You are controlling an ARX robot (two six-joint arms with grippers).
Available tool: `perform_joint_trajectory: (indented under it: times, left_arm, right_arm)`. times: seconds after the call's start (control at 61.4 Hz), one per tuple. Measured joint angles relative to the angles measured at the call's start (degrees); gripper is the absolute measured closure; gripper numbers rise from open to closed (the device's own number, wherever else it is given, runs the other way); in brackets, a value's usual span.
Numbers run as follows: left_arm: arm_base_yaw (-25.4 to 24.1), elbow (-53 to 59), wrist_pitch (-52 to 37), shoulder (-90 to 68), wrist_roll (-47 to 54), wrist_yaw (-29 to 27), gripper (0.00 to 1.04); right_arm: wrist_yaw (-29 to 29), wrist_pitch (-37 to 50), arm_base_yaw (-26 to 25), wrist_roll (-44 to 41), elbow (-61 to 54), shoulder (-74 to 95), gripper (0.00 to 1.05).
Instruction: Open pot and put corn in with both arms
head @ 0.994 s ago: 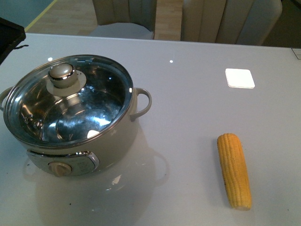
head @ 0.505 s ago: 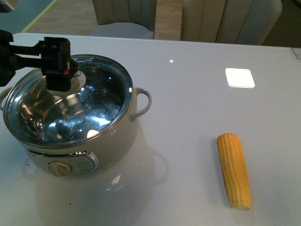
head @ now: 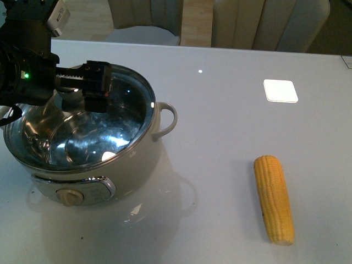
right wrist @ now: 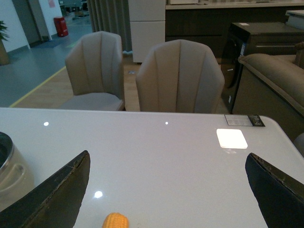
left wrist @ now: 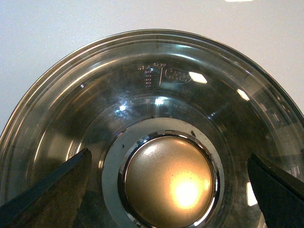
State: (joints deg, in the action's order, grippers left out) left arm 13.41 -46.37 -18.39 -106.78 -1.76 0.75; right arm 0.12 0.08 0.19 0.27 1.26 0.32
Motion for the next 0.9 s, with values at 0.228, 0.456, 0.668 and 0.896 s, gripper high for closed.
perform_joint_trajectory:
  times: [0.228,0.456,0.668,0.896]
  left_arm:
    - [0.28,-0.50,-0.90,-0.98,0.00,-2.34,0.07]
    - [0.52,-1.27,-1.11,-2.01,-0.44,-3.41,0.07]
    - [1.03,-2.19,-1.09,-2.75,-0.77,-3.76,0.07]
    - [1.18,-2.69,-1.09,-3.10,-1.40,-3.82,0.07]
  right_arm:
    - [0.00,0.00,0.00,0.00,0.00,0.00,0.09]
    - [0.00,0.00,0.00,0.00,0.00,0.00,0.09]
    - [0.00,0.00,0.00,0.00,0.00,0.00,0.09]
    - [0.00,0.00,0.00,0.02,0.00,0.00,0.09]
